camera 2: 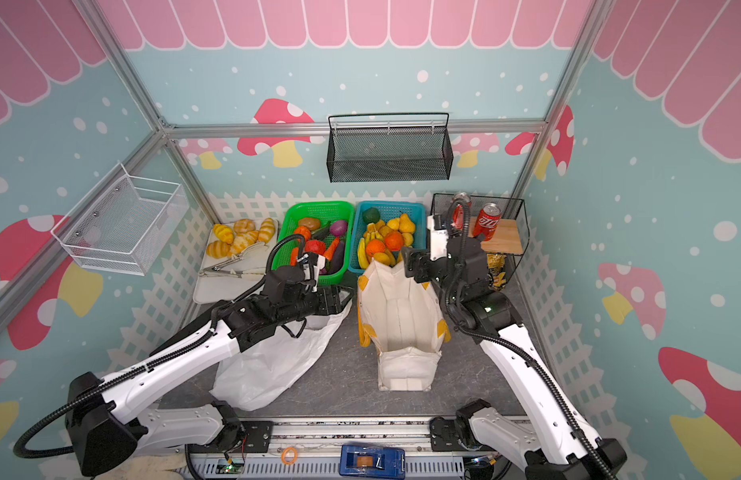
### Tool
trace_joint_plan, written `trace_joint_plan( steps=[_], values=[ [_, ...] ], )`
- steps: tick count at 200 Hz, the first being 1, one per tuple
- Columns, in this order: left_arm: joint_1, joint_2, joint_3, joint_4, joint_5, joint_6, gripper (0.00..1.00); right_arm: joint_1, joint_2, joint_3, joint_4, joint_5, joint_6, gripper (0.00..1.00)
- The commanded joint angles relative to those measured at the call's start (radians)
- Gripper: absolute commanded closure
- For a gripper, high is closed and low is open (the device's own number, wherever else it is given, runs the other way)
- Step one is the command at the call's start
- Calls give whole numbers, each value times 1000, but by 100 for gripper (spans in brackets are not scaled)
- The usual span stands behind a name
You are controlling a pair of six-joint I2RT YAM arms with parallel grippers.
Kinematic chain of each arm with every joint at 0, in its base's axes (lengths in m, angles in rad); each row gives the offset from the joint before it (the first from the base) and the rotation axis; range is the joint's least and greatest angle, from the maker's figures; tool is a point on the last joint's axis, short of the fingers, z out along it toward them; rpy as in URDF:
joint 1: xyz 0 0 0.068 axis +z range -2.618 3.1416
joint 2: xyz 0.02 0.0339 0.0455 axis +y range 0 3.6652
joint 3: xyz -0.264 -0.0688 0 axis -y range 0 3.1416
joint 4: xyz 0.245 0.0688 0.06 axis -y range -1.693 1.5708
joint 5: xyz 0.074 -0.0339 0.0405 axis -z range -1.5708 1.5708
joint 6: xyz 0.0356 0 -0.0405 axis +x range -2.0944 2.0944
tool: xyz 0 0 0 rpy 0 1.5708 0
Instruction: Place the mixed food into the grocery bags and tie them
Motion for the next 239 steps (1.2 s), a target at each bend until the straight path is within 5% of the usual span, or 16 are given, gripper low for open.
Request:
trace_joint_plan(
  steps=[1,53,112,165,239],
  values=[
    [-14,95,65,-46,-2,-1,26,-128,14,-46,19,39,-55,17],
    [-24,247,143,-27,33,-16,60,-558,7,-408,316,-242,167,19],
    [-19,264,116,14,40,-10,100,-566,259,-647,847,-389,518,24],
    [-19,261,111,27,31,-10,100,-516,467,-634,1091,-348,715,16],
    [-19,259,111,43,45,-8,100,-500,772,-534,1346,-372,919,19]
  ],
)
